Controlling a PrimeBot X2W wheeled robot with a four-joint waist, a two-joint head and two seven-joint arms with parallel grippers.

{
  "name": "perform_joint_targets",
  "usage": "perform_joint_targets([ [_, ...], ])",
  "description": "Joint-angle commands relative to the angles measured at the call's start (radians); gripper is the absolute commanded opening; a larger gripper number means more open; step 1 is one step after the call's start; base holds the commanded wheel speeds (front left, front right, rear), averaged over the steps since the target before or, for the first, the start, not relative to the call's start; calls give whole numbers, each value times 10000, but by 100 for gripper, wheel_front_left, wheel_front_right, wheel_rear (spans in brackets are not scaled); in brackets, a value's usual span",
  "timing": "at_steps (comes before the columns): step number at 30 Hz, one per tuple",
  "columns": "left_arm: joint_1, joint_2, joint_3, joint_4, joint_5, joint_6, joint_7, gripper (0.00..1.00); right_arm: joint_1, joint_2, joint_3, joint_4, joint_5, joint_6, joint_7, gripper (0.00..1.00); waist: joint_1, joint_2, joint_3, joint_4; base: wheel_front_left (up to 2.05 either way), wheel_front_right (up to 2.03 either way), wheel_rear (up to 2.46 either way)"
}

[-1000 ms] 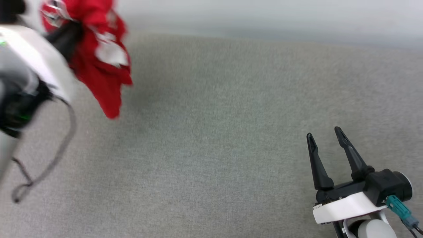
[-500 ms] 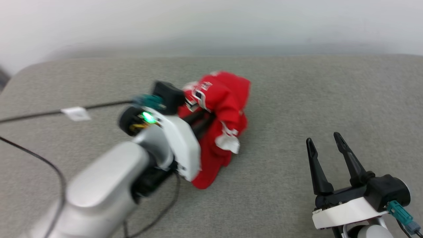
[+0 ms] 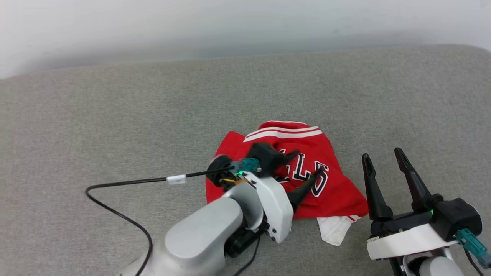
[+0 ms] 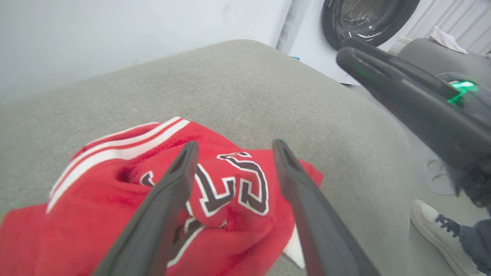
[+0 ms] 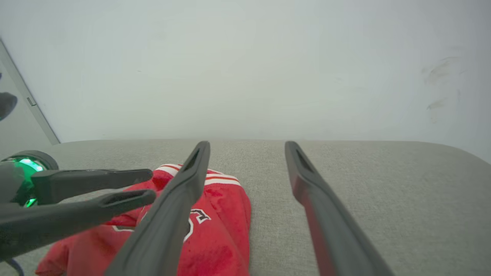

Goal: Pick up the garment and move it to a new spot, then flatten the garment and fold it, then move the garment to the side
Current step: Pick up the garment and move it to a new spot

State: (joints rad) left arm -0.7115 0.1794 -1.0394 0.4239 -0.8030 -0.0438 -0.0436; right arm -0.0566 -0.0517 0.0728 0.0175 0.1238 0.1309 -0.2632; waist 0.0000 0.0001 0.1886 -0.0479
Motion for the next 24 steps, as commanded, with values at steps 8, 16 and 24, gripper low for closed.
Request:
perform_joint_targets([
  [8,18,1091,1354,-137,310,843,-1857,100,347,22,-269,8,-102,-4,-25,100,0,-1,-838,814,0,0,0],
  [16,1657,2365,3109,-1629,1007,1830,-2230,100,587,23,-524,-134,-162,-3,-23,100,0,-1,-1298,1376,0,0,0],
  [24,4905,2267,5108,-3586,2360,1957,-2217,100,744,23,-538,-334,-17,-3,-23,100,0,-1,-1445,1478,0,0,0],
])
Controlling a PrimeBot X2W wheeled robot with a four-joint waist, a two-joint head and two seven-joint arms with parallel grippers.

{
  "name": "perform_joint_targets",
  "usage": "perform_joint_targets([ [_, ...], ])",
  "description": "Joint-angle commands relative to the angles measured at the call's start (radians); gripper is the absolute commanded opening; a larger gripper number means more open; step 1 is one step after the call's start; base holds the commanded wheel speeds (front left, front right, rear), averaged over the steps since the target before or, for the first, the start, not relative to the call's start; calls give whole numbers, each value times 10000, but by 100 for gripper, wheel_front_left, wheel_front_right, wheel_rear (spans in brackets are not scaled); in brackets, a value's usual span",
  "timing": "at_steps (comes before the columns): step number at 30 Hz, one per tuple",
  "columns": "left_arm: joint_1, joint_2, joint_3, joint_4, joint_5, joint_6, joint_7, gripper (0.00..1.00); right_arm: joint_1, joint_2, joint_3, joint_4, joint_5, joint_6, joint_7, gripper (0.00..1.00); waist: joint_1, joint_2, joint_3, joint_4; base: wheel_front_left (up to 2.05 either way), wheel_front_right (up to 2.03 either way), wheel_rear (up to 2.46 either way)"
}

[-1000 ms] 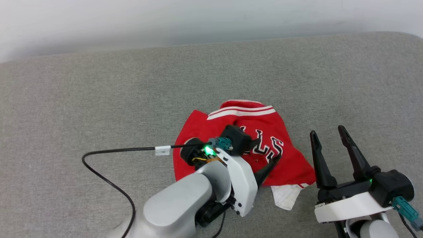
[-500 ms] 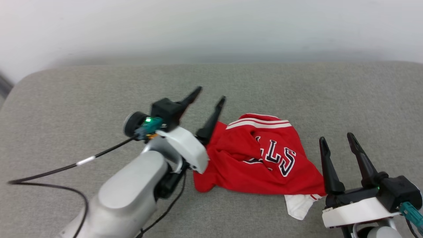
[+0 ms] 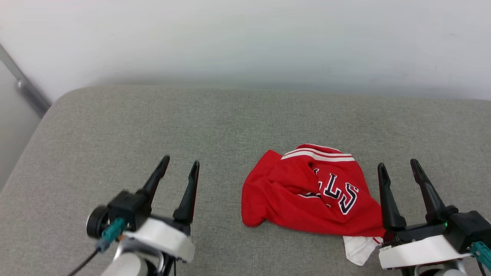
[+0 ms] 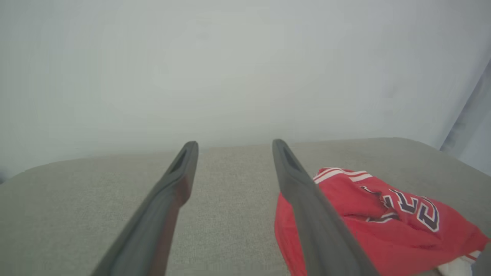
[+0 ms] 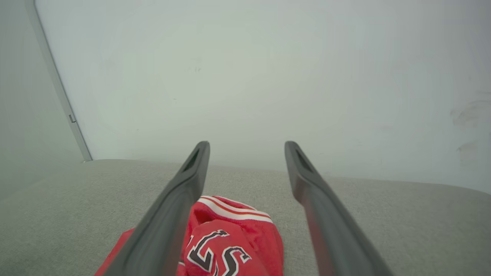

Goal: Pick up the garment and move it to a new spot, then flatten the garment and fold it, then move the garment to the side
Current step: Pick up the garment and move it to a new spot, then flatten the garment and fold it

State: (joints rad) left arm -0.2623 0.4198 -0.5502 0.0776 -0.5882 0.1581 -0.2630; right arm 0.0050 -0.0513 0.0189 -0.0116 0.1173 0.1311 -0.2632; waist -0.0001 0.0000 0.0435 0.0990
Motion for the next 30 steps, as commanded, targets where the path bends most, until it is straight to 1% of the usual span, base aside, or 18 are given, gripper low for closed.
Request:
perform_joint_targets([
  [1,751,-232,419,-211,374,-93,-23,100,151,20,54,-55,34,-5,-23,100,1,0,9,7,0,0,0],
  [5,1723,-817,1182,-569,974,-355,-24,100,165,19,145,-97,-26,-6,-23,100,1,0,22,-21,0,0,0],
  [6,1723,-817,1182,-569,974,-355,-24,100,165,19,145,-97,-26,-6,-23,100,1,0,22,-21,0,0,0],
  [7,2045,-1064,1522,-744,1297,-609,-25,100,169,19,103,-142,-15,-5,-23,100,1,0,30,-42,0,0,0],
  [8,2203,-1258,1726,-782,1334,-730,-25,100,167,19,86,-150,-5,-5,-23,100,1,0,35,-53,0,0,0],
  [9,2203,-1258,1726,-782,1334,-730,-25,100,167,19,86,-150,-5,-5,-23,100,1,0,35,-53,0,0,0],
  [10,2329,-1431,1915,-799,1376,-876,-25,100,160,21,72,-160,5,-5,-23,100,1,0,39,-64,0,0,0],
  [14,2485,-1746,2376,-640,1914,-1387,-25,100,133,19,108,-157,33,-5,-23,100,1,0,43,-132,0,0,0],
  [20,2331,-1999,2683,-432,2409,-2015,-26,100,66,19,206,-160,26,-5,-23,100,1,0,141,-313,0,0,0],
  [22,2033,-1907,2627,-335,2391,-2266,-26,100,4,19,221,-200,-45,-5,-23,100,1,0,292,-389,0,0,0],
  [24,1483,-1628,2446,-247,2386,-2505,306,100,-120,21,321,-246,-174,-5,-23,100,1,0,528,-480,0,0,0],
  [27,447,-1265,2054,-158,1923,-2757,1566,100,-248,16,288,-341,-257,-6,-23,100,1,0,923,-633,0,0,0],
  [30,-833,-802,1512,-90,1123,-2868,3345,100,-367,18,205,-402,-307,-6,-23,100,1,0,1317,-798,0,0,0],
])
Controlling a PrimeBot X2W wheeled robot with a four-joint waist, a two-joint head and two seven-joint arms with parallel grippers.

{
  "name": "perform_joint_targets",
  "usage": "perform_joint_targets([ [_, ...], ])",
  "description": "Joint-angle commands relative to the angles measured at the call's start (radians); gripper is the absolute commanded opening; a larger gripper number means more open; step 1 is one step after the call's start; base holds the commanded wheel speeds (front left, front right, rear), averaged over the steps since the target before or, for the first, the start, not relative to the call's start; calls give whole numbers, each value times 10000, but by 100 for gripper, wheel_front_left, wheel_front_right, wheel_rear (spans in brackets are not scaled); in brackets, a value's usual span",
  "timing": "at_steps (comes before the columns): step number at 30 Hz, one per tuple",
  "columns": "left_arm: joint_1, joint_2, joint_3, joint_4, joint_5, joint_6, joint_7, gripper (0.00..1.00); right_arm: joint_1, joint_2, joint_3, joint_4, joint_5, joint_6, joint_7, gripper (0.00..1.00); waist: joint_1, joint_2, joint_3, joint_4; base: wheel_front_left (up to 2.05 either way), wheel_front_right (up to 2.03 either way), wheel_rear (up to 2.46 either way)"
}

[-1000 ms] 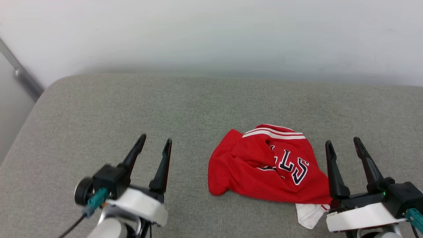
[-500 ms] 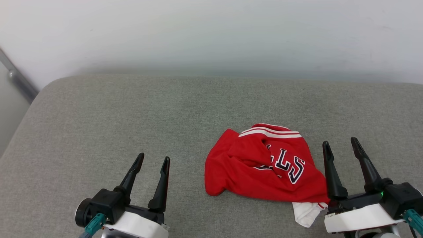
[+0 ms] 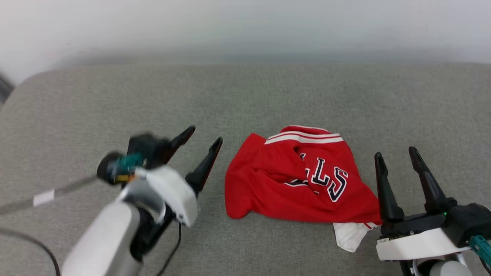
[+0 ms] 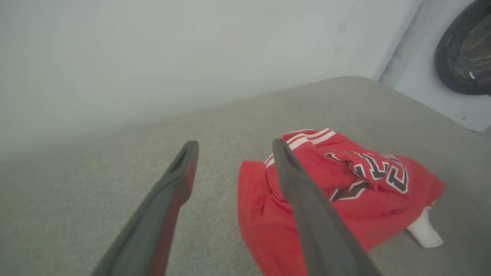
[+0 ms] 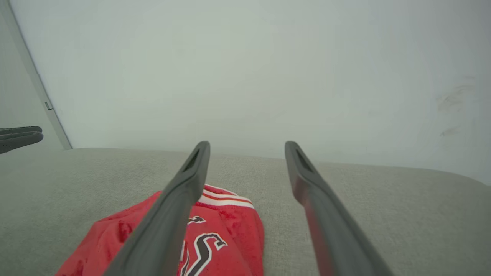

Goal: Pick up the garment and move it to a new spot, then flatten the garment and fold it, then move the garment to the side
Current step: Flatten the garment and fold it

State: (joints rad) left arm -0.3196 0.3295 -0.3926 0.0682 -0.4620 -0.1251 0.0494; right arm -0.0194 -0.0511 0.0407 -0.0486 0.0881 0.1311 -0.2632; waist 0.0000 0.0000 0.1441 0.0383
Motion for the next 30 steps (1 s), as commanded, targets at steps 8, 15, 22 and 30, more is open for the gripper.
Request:
perform_joint_targets([
  [8,-3592,1357,-2194,267,-2848,-51,4885,100,-574,17,175,-103,71,-5,-23,100,0,0,1277,-756,0,0,0],
  [15,-5275,2035,-3348,1271,-4178,-54,7133,100,-934,17,293,-128,276,-5,-23,100,0,0,1957,-1398,0,0,0],
  [22,-5731,2328,-4260,2203,-4485,-54,7498,100,-1096,17,323,-149,506,-5,-23,100,0,0,2364,-1778,0,0,0],
  [30,-5373,2439,-5332,2821,-4863,-54,7361,0,-1194,18,281,-195,559,-5,-23,100,0,0,2593,-1779,0,0,0],
])
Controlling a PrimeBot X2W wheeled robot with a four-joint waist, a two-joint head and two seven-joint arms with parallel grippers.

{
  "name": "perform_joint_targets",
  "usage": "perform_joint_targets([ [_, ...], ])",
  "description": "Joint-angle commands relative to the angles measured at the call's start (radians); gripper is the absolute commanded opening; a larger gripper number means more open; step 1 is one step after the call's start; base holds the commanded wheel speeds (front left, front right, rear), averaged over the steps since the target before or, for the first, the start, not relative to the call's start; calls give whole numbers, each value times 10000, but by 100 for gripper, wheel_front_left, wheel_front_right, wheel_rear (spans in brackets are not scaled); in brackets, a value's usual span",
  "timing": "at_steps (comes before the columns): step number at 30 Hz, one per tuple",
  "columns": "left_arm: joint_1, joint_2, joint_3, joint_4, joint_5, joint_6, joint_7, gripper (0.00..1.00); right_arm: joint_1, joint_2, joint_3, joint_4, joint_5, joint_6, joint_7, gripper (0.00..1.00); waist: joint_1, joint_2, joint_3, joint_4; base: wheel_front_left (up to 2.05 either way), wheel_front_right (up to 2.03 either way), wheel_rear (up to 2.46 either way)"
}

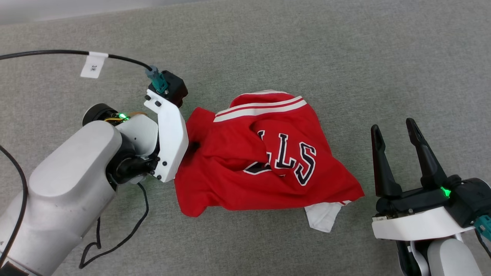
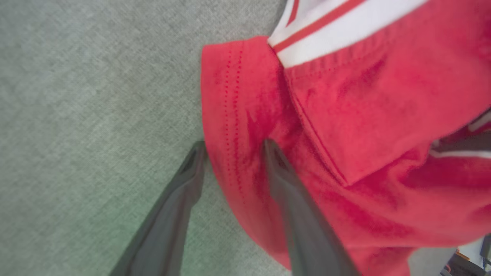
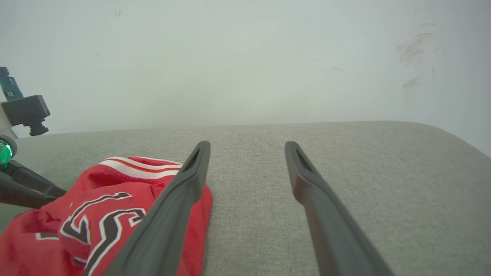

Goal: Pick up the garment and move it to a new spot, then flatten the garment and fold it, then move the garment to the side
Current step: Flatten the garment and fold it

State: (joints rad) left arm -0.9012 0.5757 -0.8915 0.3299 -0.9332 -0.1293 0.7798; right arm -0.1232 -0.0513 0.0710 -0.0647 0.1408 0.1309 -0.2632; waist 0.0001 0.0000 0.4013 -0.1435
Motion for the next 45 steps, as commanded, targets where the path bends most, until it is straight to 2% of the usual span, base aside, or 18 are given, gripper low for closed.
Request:
perform_joint_targets([
  [1,463,-52,-315,201,-278,-12,-122,0,-159,19,-45,-25,17,-3,-23,100,-1,0,15,80,0,0,0],
  [14,-285,251,1274,617,-248,89,-4542,0,149,18,-155,318,-134,-3,-23,100,-1,0,-1300,726,0,0,0],
  [20,-1413,481,1958,494,585,446,-6137,0,304,18,-20,489,-81,-3,-23,100,-1,0,-1896,858,0,0,0],
  [24,-2580,288,2301,286,1393,737,-7331,0,343,18,50,565,-2,-3,-23,100,-1,0,-2134,839,0,0,0],
  [28,-3412,1,2360,303,1984,780,-8171,0,353,18,138,602,54,-3,-23,100,-1,0,-2280,752,0,0,0],
  [31,-3940,-478,2050,339,2307,484,-8607,0,415,18,109,610,107,-3,-23,100,-1,0,-2390,689,0,0,0],
  [35,-3674,-1371,1005,152,2280,141,-8548,0,481,18,35,612,215,-3,-23,100,-1,0,-2460,647,0,0,0],
  [41,-1598,-2405,-1238,-705,1868,15,-8207,0,525,18,-192,549,305,-3,-23,100,-1,0,-2509,450,0,0,0],
  [45,16,-3091,-2529,-955,1593,-7,-8341,0,469,18,-416,526,233,-3,-23,100,-1,0,-2534,312,0,0,0],
])
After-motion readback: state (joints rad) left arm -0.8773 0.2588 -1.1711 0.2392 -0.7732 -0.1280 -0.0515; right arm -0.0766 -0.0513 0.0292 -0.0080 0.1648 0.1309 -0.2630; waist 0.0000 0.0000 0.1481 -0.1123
